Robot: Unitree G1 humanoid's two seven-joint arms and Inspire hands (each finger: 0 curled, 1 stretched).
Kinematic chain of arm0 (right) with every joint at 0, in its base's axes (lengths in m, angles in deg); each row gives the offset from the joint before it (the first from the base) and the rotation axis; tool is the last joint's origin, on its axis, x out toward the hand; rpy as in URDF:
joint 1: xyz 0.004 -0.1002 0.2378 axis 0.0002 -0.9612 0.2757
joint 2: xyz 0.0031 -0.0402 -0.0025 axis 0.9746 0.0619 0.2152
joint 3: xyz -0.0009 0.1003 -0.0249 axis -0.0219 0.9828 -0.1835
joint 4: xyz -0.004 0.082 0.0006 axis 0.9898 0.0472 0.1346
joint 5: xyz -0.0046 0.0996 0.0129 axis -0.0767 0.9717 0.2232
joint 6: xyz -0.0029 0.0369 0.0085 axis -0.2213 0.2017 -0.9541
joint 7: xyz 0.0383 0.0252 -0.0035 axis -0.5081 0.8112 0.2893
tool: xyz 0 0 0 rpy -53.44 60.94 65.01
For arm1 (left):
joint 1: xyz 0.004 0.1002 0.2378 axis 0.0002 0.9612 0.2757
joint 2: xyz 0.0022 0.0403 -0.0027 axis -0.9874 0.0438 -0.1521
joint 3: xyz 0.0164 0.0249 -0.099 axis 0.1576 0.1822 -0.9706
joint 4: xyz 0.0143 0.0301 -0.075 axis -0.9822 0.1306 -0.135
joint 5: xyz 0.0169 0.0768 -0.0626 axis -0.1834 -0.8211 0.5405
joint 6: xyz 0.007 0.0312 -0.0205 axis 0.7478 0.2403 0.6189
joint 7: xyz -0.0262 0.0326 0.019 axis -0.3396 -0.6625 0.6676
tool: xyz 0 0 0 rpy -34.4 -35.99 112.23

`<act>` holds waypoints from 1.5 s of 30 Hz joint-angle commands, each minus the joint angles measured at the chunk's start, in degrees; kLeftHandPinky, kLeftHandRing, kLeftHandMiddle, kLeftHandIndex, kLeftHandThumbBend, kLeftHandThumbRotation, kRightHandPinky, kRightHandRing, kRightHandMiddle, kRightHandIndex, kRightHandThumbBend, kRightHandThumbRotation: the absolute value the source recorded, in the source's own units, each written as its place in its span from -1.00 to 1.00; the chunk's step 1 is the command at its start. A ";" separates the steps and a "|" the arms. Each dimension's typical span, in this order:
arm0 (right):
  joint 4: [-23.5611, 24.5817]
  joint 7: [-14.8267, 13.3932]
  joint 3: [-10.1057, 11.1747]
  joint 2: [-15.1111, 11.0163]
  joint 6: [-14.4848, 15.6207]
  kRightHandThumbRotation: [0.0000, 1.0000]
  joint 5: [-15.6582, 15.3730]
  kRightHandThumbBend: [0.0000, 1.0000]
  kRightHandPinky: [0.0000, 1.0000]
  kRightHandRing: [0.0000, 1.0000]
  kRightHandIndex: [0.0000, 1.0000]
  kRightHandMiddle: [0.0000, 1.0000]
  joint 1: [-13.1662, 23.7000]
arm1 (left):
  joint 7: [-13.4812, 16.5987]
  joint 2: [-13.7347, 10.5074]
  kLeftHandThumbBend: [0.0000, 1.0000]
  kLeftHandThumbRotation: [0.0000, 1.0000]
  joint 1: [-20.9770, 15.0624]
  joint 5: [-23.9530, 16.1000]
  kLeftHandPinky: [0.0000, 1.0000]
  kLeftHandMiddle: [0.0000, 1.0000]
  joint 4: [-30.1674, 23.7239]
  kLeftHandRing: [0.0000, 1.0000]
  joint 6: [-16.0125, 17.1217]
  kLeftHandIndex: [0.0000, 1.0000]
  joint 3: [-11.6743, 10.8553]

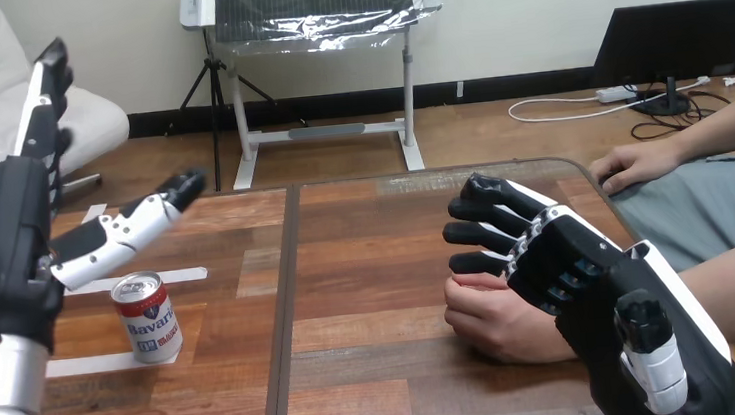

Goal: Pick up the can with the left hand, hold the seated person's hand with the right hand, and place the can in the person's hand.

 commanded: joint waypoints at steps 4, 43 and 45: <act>-0.40 0.26 0.61 0.17 -0.39 0.77 0.83 0.83 0.55 0.67 0.72 0.72 3.27 | -0.89 -4.02 0.30 -0.69 -4.78 -2.42 0.96 1.00 5.45 1.00 0.42 1.00 0.01; -0.51 0.63 1.26 -0.03 -1.36 0.79 0.31 0.85 0.55 0.68 0.73 0.72 3.67 | -0.81 -8.58 0.51 -0.79 -10.78 -13.02 0.51 0.79 24.05 0.71 1.35 0.87 5.05; -0.54 0.64 1.27 -0.02 -1.36 0.79 0.29 0.86 0.55 0.68 0.73 0.72 3.74 | -1.16 -8.71 0.50 -0.79 -11.04 -12.95 0.52 0.80 24.77 0.72 1.16 0.88 5.27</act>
